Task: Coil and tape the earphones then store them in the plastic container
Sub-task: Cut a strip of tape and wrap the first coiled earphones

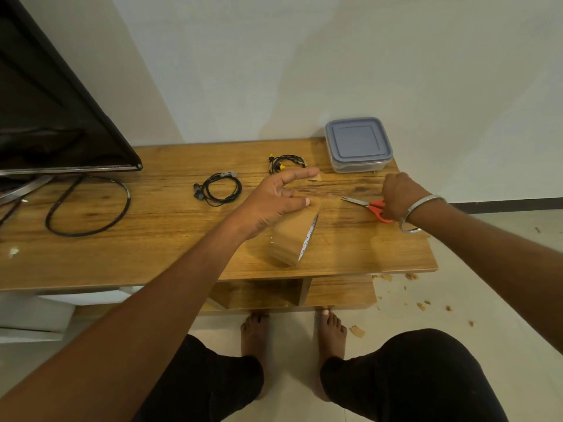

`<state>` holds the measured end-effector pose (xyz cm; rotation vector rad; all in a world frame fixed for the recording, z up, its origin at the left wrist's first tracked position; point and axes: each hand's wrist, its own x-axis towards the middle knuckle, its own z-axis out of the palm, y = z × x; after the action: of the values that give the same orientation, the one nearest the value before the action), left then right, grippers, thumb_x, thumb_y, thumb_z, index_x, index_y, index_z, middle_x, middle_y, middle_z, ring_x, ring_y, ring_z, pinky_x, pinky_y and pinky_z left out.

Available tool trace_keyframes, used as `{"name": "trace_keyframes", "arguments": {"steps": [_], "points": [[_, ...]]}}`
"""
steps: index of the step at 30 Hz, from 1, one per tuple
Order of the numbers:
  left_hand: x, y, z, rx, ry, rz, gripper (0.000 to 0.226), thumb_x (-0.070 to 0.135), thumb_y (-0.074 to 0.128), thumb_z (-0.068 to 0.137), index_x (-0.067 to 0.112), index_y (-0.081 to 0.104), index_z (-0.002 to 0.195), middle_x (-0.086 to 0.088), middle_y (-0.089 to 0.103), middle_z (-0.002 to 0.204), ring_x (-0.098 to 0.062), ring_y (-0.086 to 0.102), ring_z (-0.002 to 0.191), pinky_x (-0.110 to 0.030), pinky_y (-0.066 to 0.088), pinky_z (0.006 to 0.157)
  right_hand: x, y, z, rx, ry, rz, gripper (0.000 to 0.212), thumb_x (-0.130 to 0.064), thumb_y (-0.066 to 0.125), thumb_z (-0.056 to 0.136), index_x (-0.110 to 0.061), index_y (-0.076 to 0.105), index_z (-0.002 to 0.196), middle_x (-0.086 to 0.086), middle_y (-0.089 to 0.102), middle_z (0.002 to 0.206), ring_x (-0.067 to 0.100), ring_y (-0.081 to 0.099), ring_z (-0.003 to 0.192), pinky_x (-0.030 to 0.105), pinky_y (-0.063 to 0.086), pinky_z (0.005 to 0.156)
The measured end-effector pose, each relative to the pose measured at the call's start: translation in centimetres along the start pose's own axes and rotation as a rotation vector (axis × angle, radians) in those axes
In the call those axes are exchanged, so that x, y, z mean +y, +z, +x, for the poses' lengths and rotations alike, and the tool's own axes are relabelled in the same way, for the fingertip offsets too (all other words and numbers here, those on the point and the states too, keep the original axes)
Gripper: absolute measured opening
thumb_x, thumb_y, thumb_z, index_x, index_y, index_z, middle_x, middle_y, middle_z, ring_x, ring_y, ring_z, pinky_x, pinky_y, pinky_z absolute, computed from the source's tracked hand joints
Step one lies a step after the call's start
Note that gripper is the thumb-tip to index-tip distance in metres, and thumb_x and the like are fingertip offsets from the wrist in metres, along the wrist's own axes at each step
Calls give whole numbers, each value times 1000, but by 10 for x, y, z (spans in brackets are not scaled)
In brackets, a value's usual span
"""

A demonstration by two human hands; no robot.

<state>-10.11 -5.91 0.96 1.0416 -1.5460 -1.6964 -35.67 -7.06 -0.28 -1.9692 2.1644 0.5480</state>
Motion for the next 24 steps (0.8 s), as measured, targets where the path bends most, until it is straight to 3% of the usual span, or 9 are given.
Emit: {"name": "trace_keyframes", "arguments": {"steps": [1,3,7,10,13,16,21,24], "points": [[-1,0,1,3,3,-3,53,-4,64,88,22,58,133,6,55,140,-19,68,102,-34,55,92,-5,0,-3,74,-32,81,47,-27,66,86,-1,47,120,18,48,119,30,54,106,36,47,89],[-2,0,2,10,10,-8,53,-5,63,88,21,57,134,3,55,141,-21,68,104,-35,54,94,-19,-2,-12,148,-190,360,52,-18,70,81,-8,45,125,12,43,127,28,51,111,37,46,92],[-3,2,2,29,25,-37,54,-6,62,88,22,56,134,-4,57,138,-19,68,97,-29,56,84,-49,1,-31,-123,-470,714,54,-24,74,79,-17,47,126,-5,48,117,12,50,104,24,44,83],[-5,4,5,60,48,-84,55,-8,62,88,20,56,135,1,56,140,-21,67,100,-36,55,88,-67,17,-31,-92,-516,832,46,-23,70,82,-15,51,123,-2,60,112,13,58,100,30,49,88],[-5,7,8,83,70,-155,56,-10,62,87,20,55,133,4,58,138,-21,68,102,-41,55,91,-71,20,-29,89,-490,882,24,-15,62,87,-15,59,111,-4,61,98,12,56,90,29,46,82],[-6,9,9,102,93,-185,57,-10,63,86,22,55,133,4,55,141,-17,69,103,-32,57,84,-59,18,-24,212,-496,805,7,-16,60,89,-14,62,94,-3,61,85,16,56,81,28,42,71],[-15,15,10,153,126,-215,60,-9,64,85,16,51,138,11,53,141,-21,67,109,-28,53,92,-32,11,-18,252,-555,679,16,-27,59,90,-11,63,90,5,65,83,22,59,77,37,49,70],[-19,23,13,181,136,-271,59,-10,65,85,17,52,136,7,53,142,-21,66,111,-31,53,95,-22,8,-19,279,-582,640,17,-26,59,91,-10,64,89,7,64,80,22,57,74,34,46,67]]}}
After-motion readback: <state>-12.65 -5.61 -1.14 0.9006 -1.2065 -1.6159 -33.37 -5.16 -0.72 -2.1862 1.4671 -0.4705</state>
